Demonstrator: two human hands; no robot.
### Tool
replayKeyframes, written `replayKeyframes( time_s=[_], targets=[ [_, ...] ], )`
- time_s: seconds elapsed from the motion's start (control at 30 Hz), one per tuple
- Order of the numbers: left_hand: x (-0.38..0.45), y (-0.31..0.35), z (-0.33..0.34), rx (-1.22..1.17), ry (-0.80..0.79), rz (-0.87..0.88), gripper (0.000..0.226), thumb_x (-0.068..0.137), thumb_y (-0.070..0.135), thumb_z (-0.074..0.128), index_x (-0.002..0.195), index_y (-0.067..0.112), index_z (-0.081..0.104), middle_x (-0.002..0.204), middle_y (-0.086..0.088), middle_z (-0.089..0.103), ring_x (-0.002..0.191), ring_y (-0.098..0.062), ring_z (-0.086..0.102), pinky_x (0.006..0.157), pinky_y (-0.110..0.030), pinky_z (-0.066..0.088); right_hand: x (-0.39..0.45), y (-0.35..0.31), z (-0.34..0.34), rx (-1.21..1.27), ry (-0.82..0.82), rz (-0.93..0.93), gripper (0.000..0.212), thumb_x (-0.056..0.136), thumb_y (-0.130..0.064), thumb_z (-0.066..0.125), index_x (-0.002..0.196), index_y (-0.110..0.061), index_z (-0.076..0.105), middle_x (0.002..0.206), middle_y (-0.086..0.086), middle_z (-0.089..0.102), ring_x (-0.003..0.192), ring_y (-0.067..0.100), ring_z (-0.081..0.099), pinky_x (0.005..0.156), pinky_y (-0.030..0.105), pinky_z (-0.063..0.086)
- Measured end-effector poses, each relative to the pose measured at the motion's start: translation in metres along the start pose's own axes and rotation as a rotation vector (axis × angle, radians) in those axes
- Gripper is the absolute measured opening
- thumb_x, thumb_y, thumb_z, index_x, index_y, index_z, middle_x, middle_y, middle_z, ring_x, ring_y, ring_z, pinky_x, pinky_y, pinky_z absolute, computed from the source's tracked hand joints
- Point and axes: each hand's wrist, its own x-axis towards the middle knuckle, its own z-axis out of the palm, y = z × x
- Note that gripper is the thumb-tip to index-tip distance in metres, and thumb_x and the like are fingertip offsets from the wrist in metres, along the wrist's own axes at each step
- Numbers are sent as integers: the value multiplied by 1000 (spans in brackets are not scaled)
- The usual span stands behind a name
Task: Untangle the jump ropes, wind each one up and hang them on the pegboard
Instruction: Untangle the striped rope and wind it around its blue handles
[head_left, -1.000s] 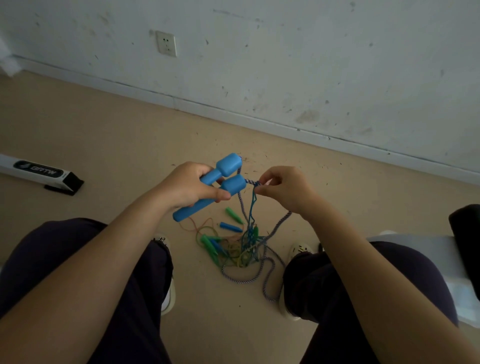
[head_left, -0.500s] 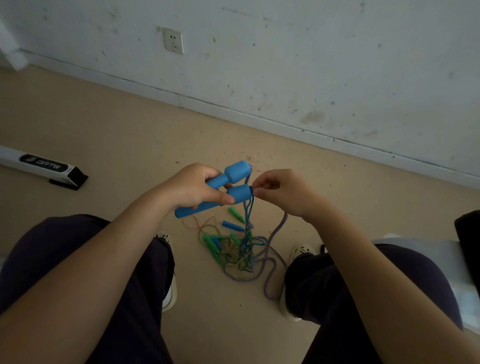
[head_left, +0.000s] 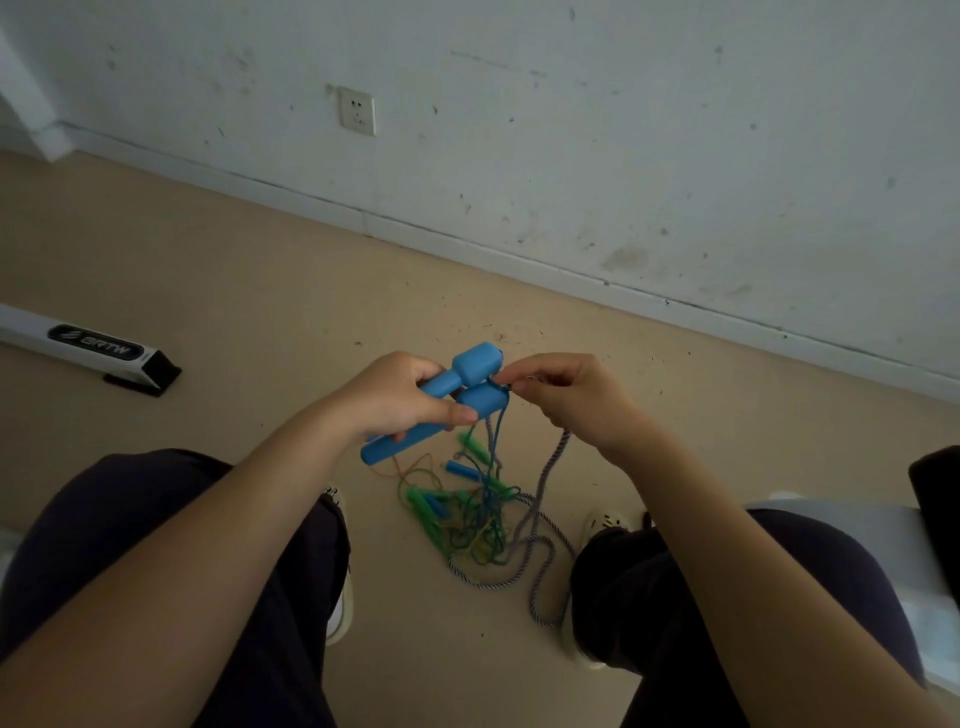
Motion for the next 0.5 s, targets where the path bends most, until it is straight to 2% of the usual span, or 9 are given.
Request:
replayKeyframes(
  time_s=[0.1,0.17,0.3,0.43,0.5],
  targets=[
    [1,0,0,-40,40,-12,27,80,39,80,94,18,71,79,5,75,45,-4,51,44,-20,40,2,3,-1,-17,-17,-5,14,93,-7,63,100,-14,73,57,-11,47,49,3,36,49,18,34],
    [1,0,2,-59,45,-15,29,79,39,81,94,16,72,84,1,76,45,-6,50,45,-22,39,3,4,-1,-17,-14,7,12,92,-6,65,97,-14,72,64,-9,52,51,3,40,51,18,36],
    [1,2,5,-107,40,-8,28,78,41,81,93,20,73,87,-4,77,55,-14,53,46,-24,40,4,3,-1,-87,43,33,9,88,-15,72,86,-22,67,61,-18,58,54,0,46,55,16,39],
    [3,4,9,-136,59,-30,30,77,42,82,94,19,72,81,2,76,56,-12,55,45,-22,39,2,2,5,-237,84,-33,14,82,-20,78,80,-26,65,84,-7,55,64,0,46,61,14,41],
    [3,5,11,-151,73,-41,30,77,42,81,94,20,71,80,3,76,56,-10,55,45,-21,39,0,2,9,-262,62,-80,16,81,-19,78,77,-28,66,92,-8,52,69,-3,47,65,11,42]
  ],
)
